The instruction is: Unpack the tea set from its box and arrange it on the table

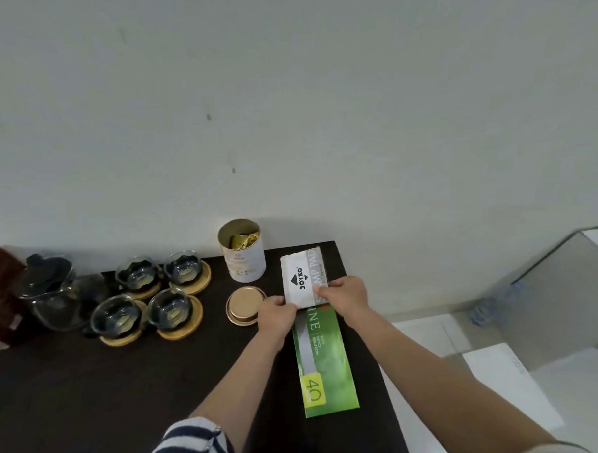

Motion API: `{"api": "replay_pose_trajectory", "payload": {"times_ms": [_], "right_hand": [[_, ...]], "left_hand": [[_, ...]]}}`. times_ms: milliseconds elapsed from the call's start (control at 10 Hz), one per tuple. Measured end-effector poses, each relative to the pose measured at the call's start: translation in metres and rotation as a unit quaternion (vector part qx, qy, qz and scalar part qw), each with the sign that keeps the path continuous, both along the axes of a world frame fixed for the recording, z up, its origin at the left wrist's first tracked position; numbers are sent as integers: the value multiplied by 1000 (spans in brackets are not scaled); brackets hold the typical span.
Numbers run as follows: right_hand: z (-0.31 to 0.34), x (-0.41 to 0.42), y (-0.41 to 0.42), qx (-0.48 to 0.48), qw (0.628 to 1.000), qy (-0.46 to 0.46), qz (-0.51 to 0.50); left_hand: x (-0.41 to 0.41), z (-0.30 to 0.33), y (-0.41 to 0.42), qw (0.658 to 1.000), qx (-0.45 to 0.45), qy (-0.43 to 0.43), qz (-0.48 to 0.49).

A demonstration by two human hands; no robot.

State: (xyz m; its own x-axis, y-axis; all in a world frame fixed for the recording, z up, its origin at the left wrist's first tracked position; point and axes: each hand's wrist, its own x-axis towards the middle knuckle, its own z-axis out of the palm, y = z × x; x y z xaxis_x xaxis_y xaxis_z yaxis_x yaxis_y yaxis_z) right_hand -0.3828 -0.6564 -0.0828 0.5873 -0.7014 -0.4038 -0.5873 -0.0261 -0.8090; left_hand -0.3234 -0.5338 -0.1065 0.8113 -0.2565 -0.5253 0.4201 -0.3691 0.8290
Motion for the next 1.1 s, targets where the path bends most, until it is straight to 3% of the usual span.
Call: {"api": "replay_pose_trajectory", "payload": {"times_ms": [500,900,1100], "right_hand": [[-50,68,-44,-6,999,39,-13],[-30,54,-26,-1,1000,9,-25],[22,10,14,-50,994,-96,-13]], "left_hand": [[72,-29,-53,978,162,-99,-87],[50,3,-37,996,49,-32,-71],[9,50,-1,998,-52,-24,-40]]}}
